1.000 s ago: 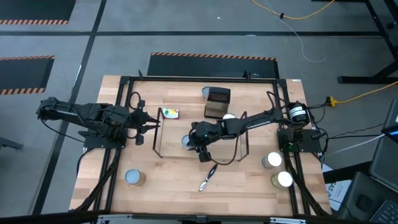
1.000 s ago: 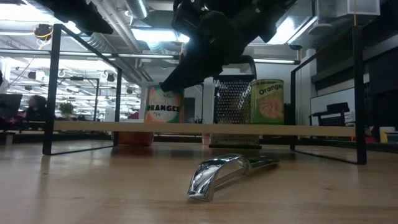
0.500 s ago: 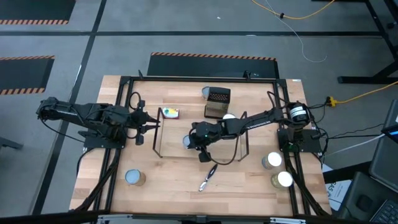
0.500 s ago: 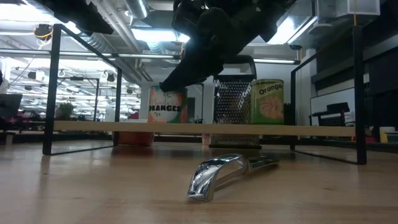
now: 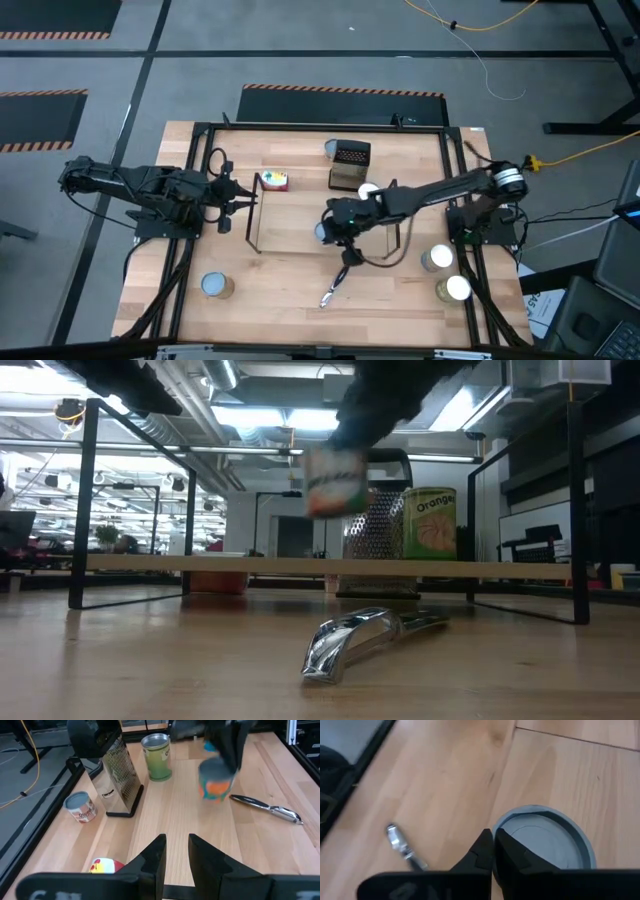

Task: Pick and place cans onto a shelf
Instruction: Put the canned mandarin oranges on the shelf

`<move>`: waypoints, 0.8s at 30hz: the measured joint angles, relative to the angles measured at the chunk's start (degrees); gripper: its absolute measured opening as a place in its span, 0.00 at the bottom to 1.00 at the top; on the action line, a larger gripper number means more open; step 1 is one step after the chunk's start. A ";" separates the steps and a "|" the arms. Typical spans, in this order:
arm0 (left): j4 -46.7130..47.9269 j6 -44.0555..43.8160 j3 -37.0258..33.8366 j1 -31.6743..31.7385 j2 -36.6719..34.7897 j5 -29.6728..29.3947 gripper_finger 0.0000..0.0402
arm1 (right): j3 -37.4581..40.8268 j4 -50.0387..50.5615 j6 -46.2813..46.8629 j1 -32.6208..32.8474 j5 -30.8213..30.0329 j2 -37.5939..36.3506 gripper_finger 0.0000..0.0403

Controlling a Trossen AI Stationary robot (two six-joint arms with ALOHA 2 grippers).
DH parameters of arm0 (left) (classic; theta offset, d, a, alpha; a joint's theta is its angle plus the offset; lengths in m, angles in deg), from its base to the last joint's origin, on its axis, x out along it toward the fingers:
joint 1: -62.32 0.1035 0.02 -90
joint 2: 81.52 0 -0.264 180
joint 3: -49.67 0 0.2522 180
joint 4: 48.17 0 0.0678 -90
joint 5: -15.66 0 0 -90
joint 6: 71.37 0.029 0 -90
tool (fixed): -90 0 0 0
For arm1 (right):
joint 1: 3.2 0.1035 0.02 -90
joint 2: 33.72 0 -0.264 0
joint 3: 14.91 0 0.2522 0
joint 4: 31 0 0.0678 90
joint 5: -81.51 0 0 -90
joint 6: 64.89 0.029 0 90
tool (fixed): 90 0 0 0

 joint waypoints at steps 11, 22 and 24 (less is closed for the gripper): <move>-0.06 0.02 0.00 0.00 0.00 -0.02 0.19 | 4.49 9.99 6.37 6.49 -14.37 -14.20 0.02; -0.28 0.00 0.00 0.01 0.00 -0.02 0.19 | 24.30 -5.41 8.75 7.96 -15.54 -20.37 0.03; -0.32 0.02 0.00 0.02 0.00 -0.02 0.19 | 26.41 -6.63 9.53 7.96 -15.56 -20.92 0.03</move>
